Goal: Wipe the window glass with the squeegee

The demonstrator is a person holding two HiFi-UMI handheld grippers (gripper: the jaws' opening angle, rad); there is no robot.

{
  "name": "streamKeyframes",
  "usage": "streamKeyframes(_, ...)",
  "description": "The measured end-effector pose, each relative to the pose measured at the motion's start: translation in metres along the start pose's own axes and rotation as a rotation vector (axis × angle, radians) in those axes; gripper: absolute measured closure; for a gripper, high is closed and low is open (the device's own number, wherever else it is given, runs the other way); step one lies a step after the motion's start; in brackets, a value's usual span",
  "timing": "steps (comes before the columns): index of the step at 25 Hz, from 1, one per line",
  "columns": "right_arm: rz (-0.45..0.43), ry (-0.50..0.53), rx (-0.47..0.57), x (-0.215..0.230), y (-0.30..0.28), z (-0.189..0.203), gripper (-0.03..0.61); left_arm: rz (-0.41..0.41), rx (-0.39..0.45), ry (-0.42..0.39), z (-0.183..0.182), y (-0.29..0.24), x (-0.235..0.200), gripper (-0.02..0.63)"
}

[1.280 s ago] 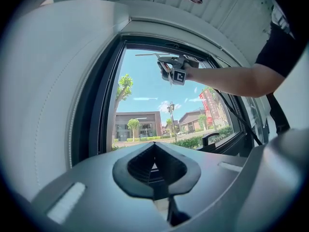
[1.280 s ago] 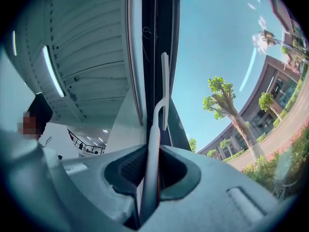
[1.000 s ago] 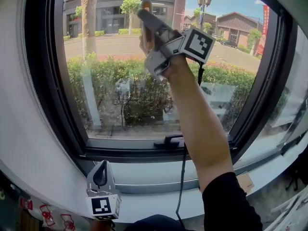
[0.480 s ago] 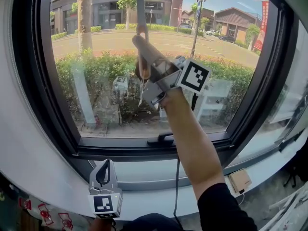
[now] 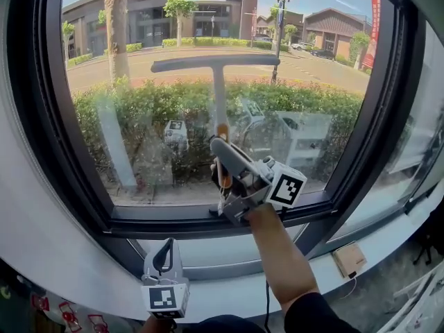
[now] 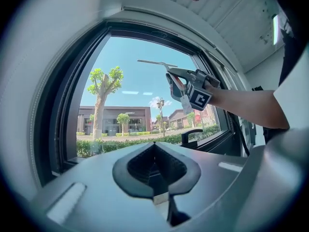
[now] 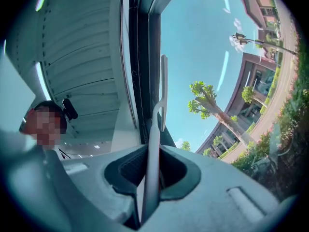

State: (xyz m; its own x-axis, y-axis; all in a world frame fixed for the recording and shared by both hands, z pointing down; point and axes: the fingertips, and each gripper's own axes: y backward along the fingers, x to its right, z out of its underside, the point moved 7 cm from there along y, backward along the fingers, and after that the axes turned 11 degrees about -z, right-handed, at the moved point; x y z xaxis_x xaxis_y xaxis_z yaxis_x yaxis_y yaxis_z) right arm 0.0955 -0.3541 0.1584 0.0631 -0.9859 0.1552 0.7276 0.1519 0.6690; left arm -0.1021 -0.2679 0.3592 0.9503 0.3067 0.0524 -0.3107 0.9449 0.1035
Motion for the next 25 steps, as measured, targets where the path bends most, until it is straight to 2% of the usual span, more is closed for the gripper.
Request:
streamKeyframes(6,0.020,-0.013,-0.027,-0.002,0.018,0.008,0.535,0.019,-0.010,-0.008,0.002,-0.006,0.018,0.597)
streamKeyframes(10,0.062,0.030,-0.070,-0.004,0.023,0.002,0.535,0.027,-0.011,-0.018,-0.001,-0.007,0.024,0.597)
streamKeyframes(14,0.019,0.050,-0.079,-0.016,0.017,-0.014,0.535,0.030,0.000,-0.030,-0.009,-0.010,0.029,0.597)
streamKeyframes(20,-0.079,0.144,-0.110,-0.029,-0.015,-0.085,0.535,0.025,0.021,-0.056,-0.043,-0.019,0.035,0.597)
streamKeyframes(25,-0.111,0.194,-0.062,-0.035,-0.039,-0.164,0.535,0.029,0.061,-0.041,-0.063,-0.024,0.042,0.597)
